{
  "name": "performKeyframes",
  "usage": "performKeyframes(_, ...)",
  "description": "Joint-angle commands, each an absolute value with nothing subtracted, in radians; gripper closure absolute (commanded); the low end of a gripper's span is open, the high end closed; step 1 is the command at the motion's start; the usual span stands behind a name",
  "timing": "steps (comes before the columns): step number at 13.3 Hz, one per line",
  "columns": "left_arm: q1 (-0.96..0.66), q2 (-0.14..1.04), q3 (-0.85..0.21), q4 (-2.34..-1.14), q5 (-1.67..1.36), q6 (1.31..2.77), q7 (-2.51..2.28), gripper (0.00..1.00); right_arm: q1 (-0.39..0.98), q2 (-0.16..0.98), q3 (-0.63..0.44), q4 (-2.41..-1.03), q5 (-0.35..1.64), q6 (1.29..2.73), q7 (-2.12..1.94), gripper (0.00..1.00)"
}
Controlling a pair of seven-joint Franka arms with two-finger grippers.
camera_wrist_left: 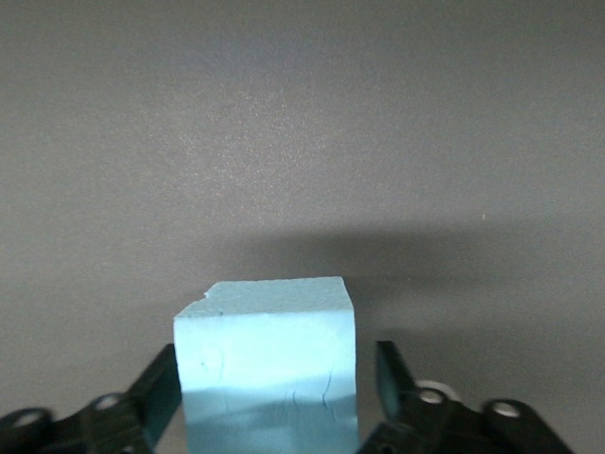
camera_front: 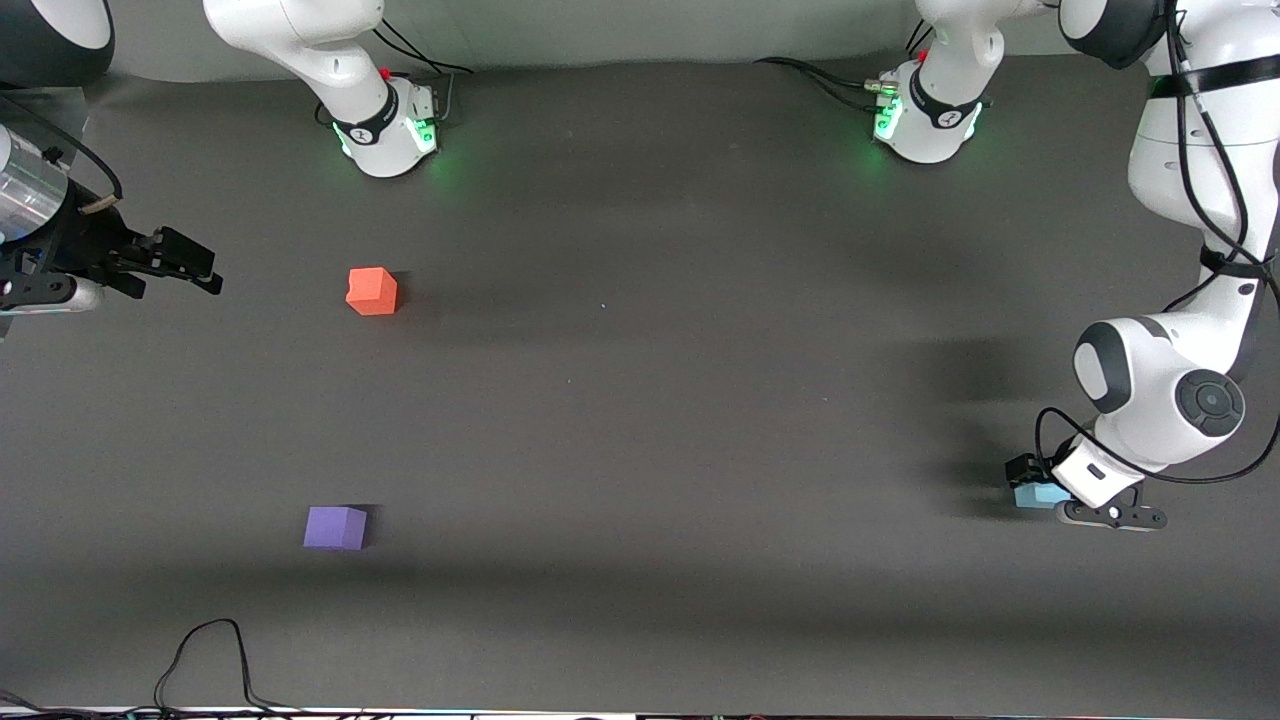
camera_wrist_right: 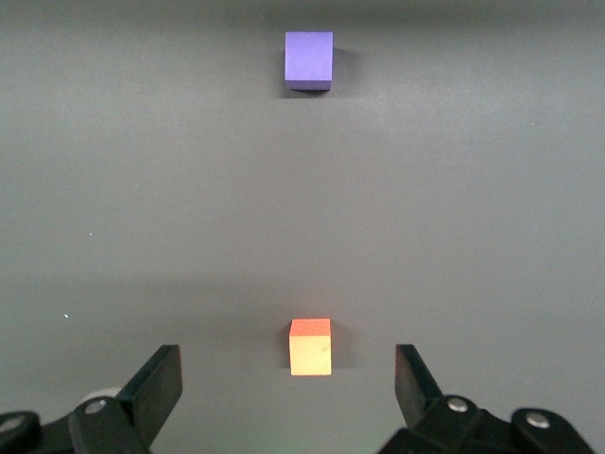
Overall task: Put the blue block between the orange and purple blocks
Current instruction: 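Close the left gripper on the light blue cube and lift it, then carry the blue cube with the left gripper toward the table middle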
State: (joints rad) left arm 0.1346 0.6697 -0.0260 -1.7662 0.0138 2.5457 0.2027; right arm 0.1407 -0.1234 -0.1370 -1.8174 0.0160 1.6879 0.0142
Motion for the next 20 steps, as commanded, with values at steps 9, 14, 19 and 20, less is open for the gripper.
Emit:
performKeyframes(9,0.121,0.586,-0.029,-1.59,0.018,2.25,0.149,0.65,0.144,-0.12,-0.144,-1.805,0.023,1.683,-0.006,0.0)
performKeyframes(14,-0.058,0.551,-0.031,-1.324,0.02,1.809,-0.094,0.65,0.144,-0.12,-0.144,-1.805,0.023,1.683,-0.006,0.0)
performKeyframes(19,-0.386,0.583,-0.031,-1.215,0.015,1.73,-0.541,0.65,0.144,-0.12,-0.144,-1.805,0.023,1.683,-0.006,0.0)
performKeyframes(20,-0.456,0.601,-0.031,-1.194,0.015,1.739,-0.605,0.65,0.144,-0.12,-0.144,-1.805,0.023,1.683,-0.006,0.0)
